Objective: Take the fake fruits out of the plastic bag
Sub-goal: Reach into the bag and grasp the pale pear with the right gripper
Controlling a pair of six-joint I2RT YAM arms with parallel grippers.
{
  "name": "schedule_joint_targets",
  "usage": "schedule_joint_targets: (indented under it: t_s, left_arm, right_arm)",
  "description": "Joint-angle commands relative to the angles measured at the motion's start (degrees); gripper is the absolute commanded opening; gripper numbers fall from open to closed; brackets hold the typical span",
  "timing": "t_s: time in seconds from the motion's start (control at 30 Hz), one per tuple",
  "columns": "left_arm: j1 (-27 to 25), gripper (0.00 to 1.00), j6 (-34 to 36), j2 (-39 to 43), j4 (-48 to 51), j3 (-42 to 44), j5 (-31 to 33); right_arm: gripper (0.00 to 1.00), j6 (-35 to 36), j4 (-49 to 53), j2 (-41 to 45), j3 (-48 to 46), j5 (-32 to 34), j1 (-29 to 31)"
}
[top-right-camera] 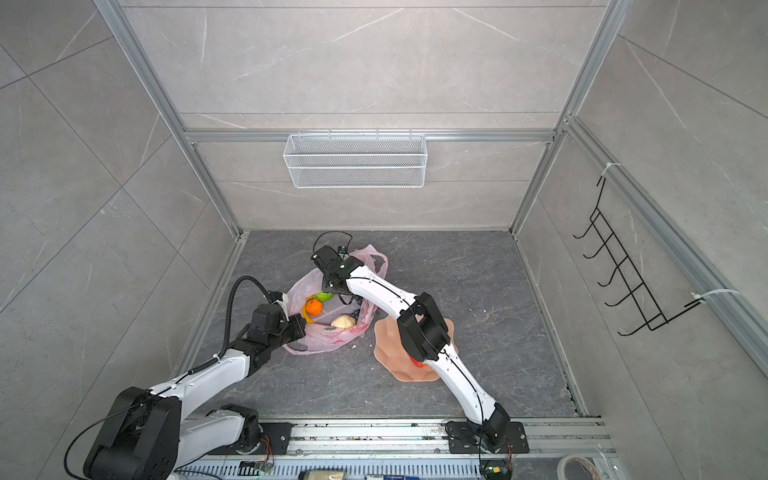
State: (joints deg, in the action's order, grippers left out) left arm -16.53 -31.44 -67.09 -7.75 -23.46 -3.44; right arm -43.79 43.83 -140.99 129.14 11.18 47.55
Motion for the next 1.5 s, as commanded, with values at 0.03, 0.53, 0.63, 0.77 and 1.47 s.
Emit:
schedule_joint_targets:
  t_s: [0.03,0.53,0.63,0.77,1.47]
  left_arm:
    - [-0.18,0.03,0.77,0.19,-1.28,-0.87,-0.62]
    - [-0.2,0.03,0.69,1.41,-1.57,-0.42,-0.56]
    - [-0.2,0.03,0.7,1.78,-1.48,-0.31,-0.44]
    - [-0.16,0.03,0.77,2.04,-1.3,-0.22,-0.33]
    - [-0.23,0.03,1.26,2.22,-0.6,-0.31,1.06]
  right_arm:
    - [0.64,1.03,-6.7,6.07,-9.1,-1.12,0.45]
    - [0.68,-0.5,3.5,-5.58,6.51,0.95,-2.52]
    - [0.69,-0.45,5.25,-8.15,9.95,1.29,-2.66]
    - [0.71,-0.33,7.79,-10.64,14.59,1.56,-2.79]
    - [0.61,1.5,3.16,-5.07,6.13,-0.41,-3.11]
